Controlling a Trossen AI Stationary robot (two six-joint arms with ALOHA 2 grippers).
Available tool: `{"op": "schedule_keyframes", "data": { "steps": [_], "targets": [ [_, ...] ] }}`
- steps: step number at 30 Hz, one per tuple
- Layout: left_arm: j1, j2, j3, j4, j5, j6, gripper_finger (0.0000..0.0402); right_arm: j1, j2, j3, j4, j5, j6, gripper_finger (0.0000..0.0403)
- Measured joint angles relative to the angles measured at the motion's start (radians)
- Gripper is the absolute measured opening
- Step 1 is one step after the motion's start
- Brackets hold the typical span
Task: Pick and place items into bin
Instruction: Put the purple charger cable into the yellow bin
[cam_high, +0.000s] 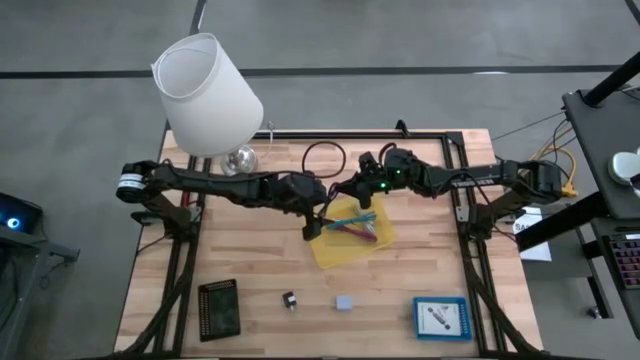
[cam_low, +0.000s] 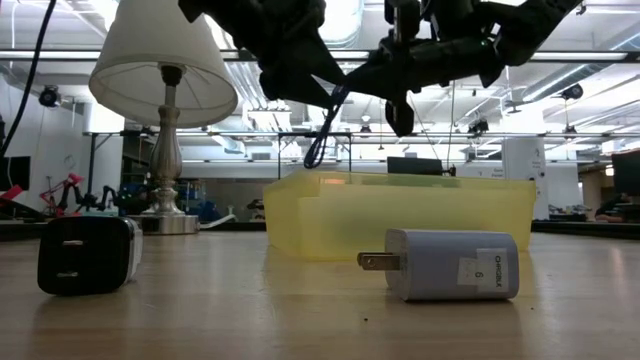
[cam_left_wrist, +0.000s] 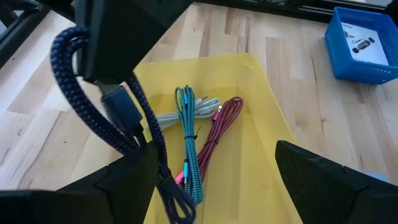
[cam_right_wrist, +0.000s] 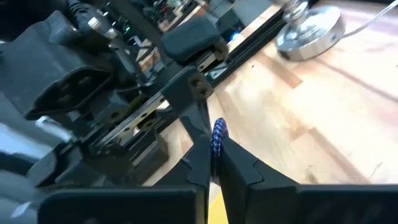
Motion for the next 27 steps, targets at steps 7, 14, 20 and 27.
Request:
{"op": "schedule_keyframes", "data": {
  "steps": [7, 14, 20, 27],
  "targets": [
    [0.0, -0.002, -0.001, -0.017, 0.003, -0.006, 0.0303, -0.004, -0.011, 0.001, -0.107, -0.06, 0.0, 0.0009],
    [0.001, -0.013, -0.002, -0.042, -0.007, -0.006, 0.0303, -0.012, -0.041, -0.001, -0.261, -0.12, -0.032, 0.0009],
    [0.001, -0.013, -0.002, -0.042, -0.005, -0.006, 0.0303, -0.012, -0.068, -0.001, -0.265, -0.132, -0.043, 0.0009],
    [0.001, -0.013, -0.002, -0.042, -0.005, -0.007, 0.0303, -0.013, -0.075, -0.001, -0.293, -0.129, -0.075, 0.0035]
  ]
}}
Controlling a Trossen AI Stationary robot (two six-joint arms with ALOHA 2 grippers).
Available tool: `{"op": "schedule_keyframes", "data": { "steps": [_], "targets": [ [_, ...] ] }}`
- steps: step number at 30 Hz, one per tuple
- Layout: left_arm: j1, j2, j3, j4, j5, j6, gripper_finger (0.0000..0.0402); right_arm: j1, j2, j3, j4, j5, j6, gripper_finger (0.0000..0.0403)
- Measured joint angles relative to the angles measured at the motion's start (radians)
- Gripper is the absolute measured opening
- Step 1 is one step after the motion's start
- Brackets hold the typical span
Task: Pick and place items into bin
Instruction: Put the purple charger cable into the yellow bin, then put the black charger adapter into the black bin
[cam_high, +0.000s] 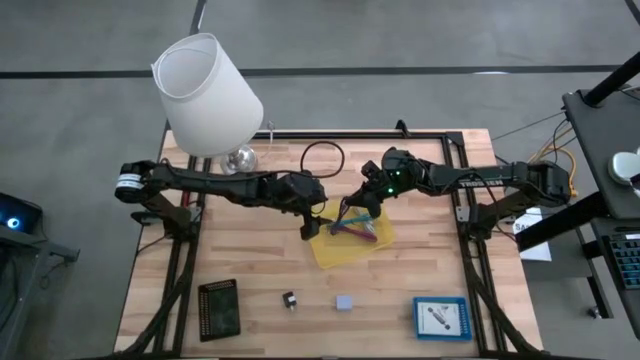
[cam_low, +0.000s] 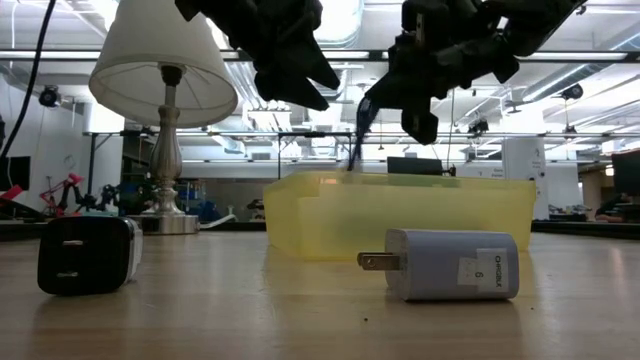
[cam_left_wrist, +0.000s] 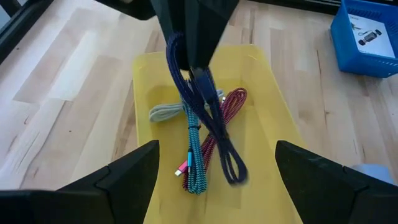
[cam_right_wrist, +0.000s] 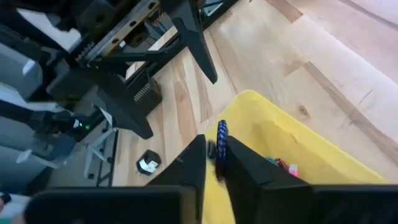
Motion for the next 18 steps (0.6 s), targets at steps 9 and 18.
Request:
{"op": "schedule_keyframes", "data": {
  "steps": [9, 18],
  "targets": [
    [0.0, 0.0, 0.0, 0.001, 0.0, -0.001, 0.0303, 0.0, 0.0, 0.0, -0.002, -0.024, -0.033, 0.0132],
    [-0.001, -0.003, 0.001, -0.003, 0.012, -0.076, 0.0303, -0.006, 0.0, 0.0, -0.008, -0.023, -0.032, 0.0193]
  ]
}}
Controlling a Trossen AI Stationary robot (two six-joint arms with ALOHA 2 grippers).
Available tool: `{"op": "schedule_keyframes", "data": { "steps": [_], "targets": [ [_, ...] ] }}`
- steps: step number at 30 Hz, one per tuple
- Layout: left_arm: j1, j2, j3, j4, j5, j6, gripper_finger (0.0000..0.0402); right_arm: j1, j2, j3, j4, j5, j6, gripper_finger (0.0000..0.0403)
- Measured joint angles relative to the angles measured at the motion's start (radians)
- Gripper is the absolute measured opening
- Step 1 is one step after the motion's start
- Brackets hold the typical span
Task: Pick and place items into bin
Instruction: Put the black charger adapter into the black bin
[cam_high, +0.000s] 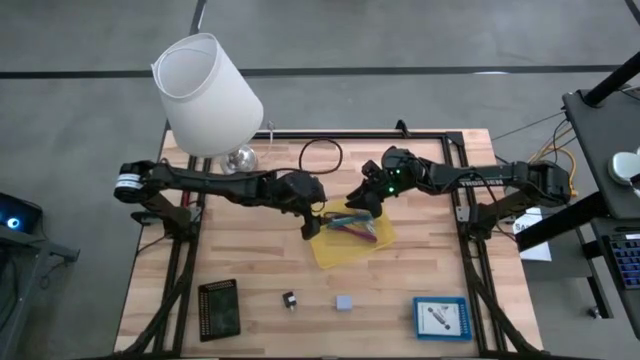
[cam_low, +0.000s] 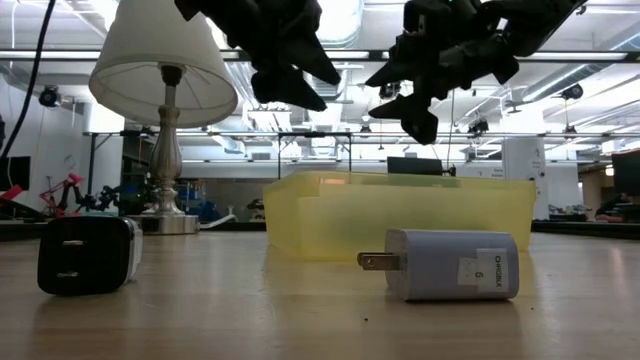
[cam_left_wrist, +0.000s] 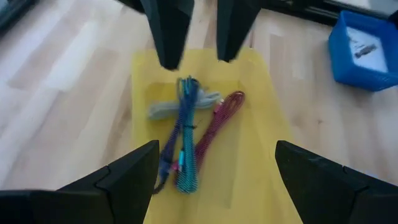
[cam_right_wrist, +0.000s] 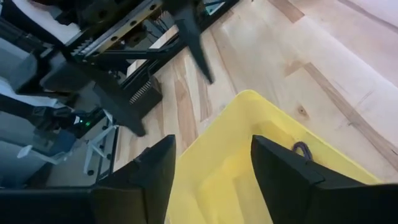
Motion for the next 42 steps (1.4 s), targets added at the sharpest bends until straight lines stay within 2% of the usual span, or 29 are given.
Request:
{"op": "schedule_keyframes", "data": {
  "steps": [10, 15, 20, 25, 29, 37, 42],
  "targets": [
    [-0.029, -0.01, -0.006, -0.124, 0.285, -0.289, 0.0303, -0.011, 0.0, 0.0, -0.031, 0.001, -0.048, 0.0198],
    [-0.107, -0.01, -0.005, -0.124, 0.299, -0.301, 0.0303, -0.011, 0.0, 0.0, -0.031, 0.001, -0.075, 0.0198],
    [-0.212, -0.01, -0.004, -0.131, 0.311, -0.19, 0.0303, -0.011, 0.0, 0.0, -0.031, 0.001, -0.075, 0.0199],
    [-0.298, -0.008, 0.002, -0.233, 0.316, -0.036, 0.0303, -0.01, 0.0, 0.0, -0.031, 0.001, -0.074, 0.0199],
    [-0.354, -0.005, -0.005, -0.288, 0.314, 0.134, 0.0303, -0.01, 0.0, 0.0, -0.031, 0.001, -0.073, 0.0199],
    [-0.453, 0.06, -0.008, -0.272, 0.311, 0.477, 0.0303, -0.01, 0.0, 0.0, -0.032, 0.002, -0.071, 0.0199],
    [-0.453, 0.133, -0.011, -0.265, 0.3, 0.503, 0.0303, -0.01, 0.0, 0.0, -0.034, 0.002, -0.067, 0.0199]
  ]
}}
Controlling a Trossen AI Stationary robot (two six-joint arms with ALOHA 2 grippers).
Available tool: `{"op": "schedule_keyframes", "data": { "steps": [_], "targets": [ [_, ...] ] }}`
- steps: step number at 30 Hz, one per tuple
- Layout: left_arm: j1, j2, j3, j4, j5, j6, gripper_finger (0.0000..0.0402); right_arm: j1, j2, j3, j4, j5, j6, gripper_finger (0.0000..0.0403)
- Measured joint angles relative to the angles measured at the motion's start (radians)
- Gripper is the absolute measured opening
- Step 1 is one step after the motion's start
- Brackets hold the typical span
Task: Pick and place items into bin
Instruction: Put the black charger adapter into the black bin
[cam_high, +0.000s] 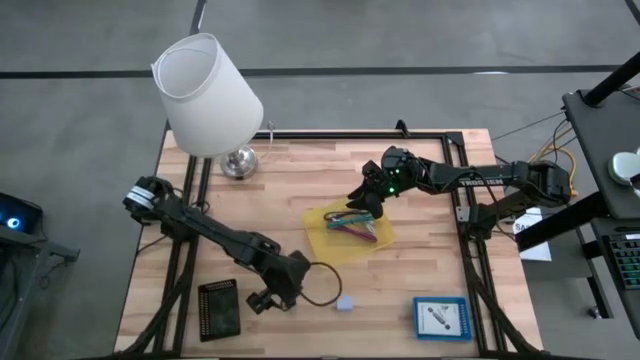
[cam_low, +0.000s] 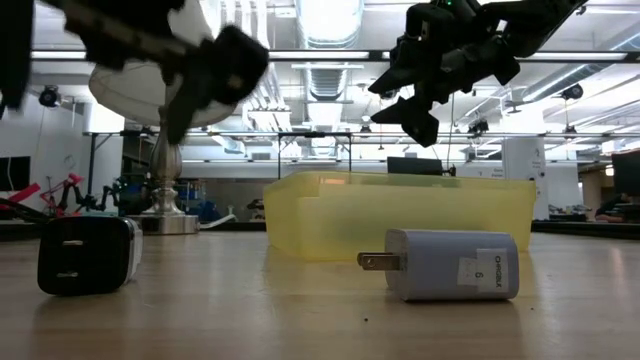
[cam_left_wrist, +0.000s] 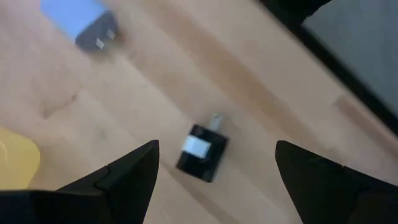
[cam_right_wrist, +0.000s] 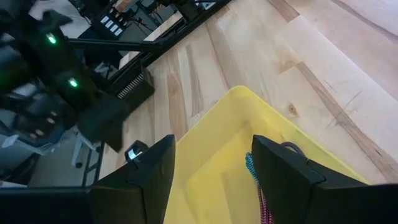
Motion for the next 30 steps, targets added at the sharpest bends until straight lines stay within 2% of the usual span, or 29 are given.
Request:
{"op": "schedule_keyframes", "data": {
  "steps": [8, 10, 13, 23, 26, 30],
  "targets": [
    [0.0, 0.123, -0.002, -0.002, -0.004, 0.048, 0.0303, 0.0, 0.0, 0.0, -0.002, 0.002, 0.05, 0.0199],
    [0.001, 0.141, -0.002, -0.002, -0.034, 0.049, 0.0303, 0.0, 0.0, 0.0, -0.004, 0.002, 0.052, 0.0199],
    [0.001, 0.157, -0.002, 0.006, -0.068, 0.067, 0.0303, 0.0, 0.0, 0.0, -0.005, 0.002, 0.053, 0.0199],
    [-0.001, 0.191, 0.0, 0.062, -0.077, 0.091, 0.0303, 0.0, 0.0, 0.0, -0.006, 0.002, 0.053, 0.0198],
    [-0.001, 0.191, 0.0, 0.062, -0.08, 0.103, 0.0291, 0.0, 0.0, 0.0, -0.01, 0.002, 0.053, 0.0198],
    [-0.001, 0.191, 0.0, 0.063, -0.08, 0.105, 0.0253, 0.0, 0.0, 0.0, -0.013, 0.001, 0.053, 0.0198]
  ]
}}
